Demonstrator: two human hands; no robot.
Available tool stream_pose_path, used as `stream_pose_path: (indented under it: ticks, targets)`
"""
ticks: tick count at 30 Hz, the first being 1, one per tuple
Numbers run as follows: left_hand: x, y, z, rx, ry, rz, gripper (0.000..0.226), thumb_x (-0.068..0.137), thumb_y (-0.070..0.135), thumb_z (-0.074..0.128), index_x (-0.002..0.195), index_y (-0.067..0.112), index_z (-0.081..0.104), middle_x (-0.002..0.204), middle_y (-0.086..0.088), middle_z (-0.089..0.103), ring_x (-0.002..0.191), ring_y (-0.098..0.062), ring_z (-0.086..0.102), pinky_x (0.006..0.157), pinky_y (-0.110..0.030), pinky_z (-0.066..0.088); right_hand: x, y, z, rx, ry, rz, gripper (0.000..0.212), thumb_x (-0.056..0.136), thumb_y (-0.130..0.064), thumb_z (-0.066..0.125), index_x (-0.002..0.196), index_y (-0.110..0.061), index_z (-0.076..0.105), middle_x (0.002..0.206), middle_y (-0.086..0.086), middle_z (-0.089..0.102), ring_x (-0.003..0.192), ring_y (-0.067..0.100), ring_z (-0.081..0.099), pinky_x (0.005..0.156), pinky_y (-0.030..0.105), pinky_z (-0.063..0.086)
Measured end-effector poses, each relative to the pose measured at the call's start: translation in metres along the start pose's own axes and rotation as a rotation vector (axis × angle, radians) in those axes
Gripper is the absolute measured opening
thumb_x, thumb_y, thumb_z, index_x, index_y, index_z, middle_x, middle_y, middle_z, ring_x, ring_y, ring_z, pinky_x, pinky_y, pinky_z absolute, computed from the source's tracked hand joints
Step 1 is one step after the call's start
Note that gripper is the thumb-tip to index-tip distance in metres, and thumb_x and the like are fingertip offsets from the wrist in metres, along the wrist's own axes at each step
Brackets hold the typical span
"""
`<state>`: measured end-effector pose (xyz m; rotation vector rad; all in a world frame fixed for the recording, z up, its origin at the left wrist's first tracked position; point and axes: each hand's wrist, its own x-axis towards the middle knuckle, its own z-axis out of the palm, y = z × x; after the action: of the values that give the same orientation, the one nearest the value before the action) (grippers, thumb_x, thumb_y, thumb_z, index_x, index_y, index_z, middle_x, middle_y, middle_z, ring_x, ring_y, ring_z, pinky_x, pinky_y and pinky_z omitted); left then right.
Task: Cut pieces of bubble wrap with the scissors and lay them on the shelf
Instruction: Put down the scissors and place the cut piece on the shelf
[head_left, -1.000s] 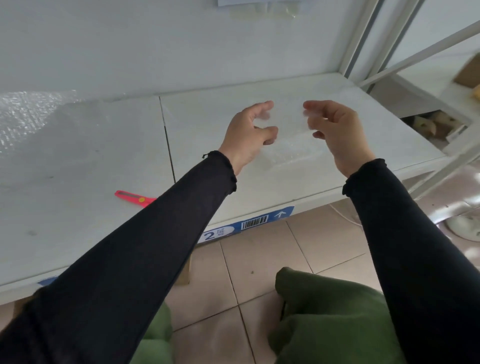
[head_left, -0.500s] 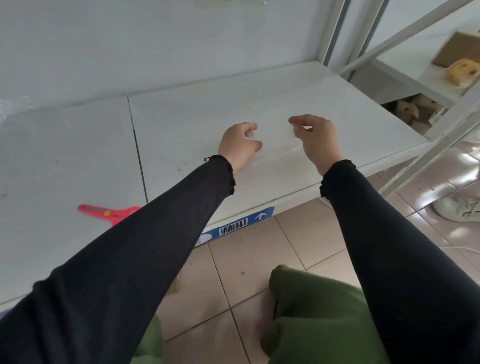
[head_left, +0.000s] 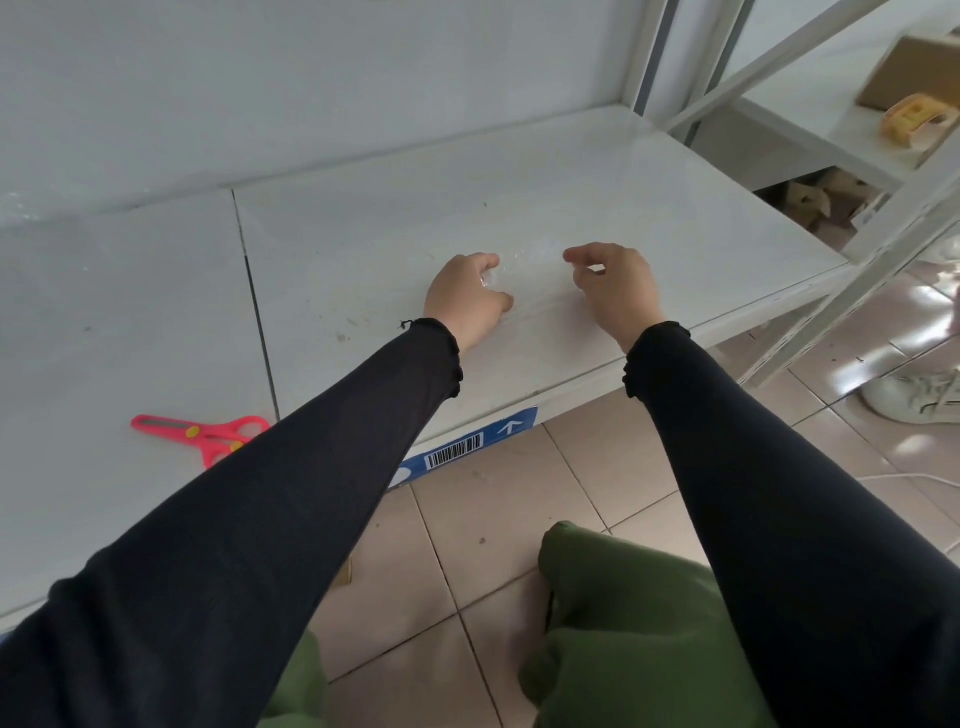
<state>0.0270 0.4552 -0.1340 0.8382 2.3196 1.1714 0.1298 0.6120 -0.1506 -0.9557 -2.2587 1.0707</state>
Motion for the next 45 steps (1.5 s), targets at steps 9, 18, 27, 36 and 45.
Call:
stream_pose_path:
  ticks: [9,18,27,36,45]
  targets:
    - [0.005,-0.001,0.005,0.105,0.004,0.016,0.064,0.094,0.019,0.064,0.153,0.014,0.039,0.151,-0.008,0.044,0.137,-0.022,0.046,0.096,-0.018,0.029,0.0,0.002,0.003,-0.163,0.004,-0.007,0.036,0.098,-0.007,0.046,0.124,-0.015,0.069,0.132,0.004,0.065,0.119,0.024,0.06,0.091,0.024,0.042]
    - [0.0,-0.004,0.002,0.224,0.057,0.021,0.058,0.096,0.023,0.064,0.149,0.01,0.044,0.144,-0.012,0.036,0.125,-0.027,0.052,0.098,-0.02,0.034,-0.001,0.003,0.003,-0.276,-0.031,-0.033,0.036,0.098,-0.009,0.048,0.126,-0.018,0.069,0.134,0.004,0.064,0.12,0.024,0.06,0.09,0.024,0.041]
    - [-0.002,-0.008,-0.008,0.285,0.02,-0.005,0.058,0.096,0.024,0.063,0.149,0.011,0.044,0.146,-0.012,0.038,0.127,-0.028,0.052,0.102,-0.024,0.037,-0.003,0.001,0.007,-0.323,-0.117,-0.08,0.04,0.099,-0.01,0.045,0.133,-0.018,0.064,0.135,0.007,0.064,0.125,0.031,0.055,0.097,0.033,0.046]
    - [-0.004,-0.011,-0.018,0.213,0.015,-0.039,0.06,0.092,0.01,0.064,0.149,0.014,0.046,0.146,-0.012,0.039,0.124,-0.029,0.054,0.102,-0.029,0.045,-0.01,-0.007,0.007,-0.345,-0.133,-0.086,0.041,0.101,-0.015,0.041,0.137,-0.022,0.06,0.137,0.004,0.062,0.128,0.029,0.049,0.101,0.037,0.044]
    - [-0.028,-0.033,-0.051,0.226,0.102,-0.003,0.054,0.095,0.006,0.053,0.147,0.017,0.048,0.14,-0.008,0.048,0.122,-0.026,0.056,0.105,-0.036,0.046,-0.02,-0.022,0.003,-0.366,-0.041,-0.118,0.04,0.102,-0.015,0.041,0.135,-0.023,0.061,0.147,0.002,0.055,0.136,0.03,0.039,0.106,0.038,0.038]
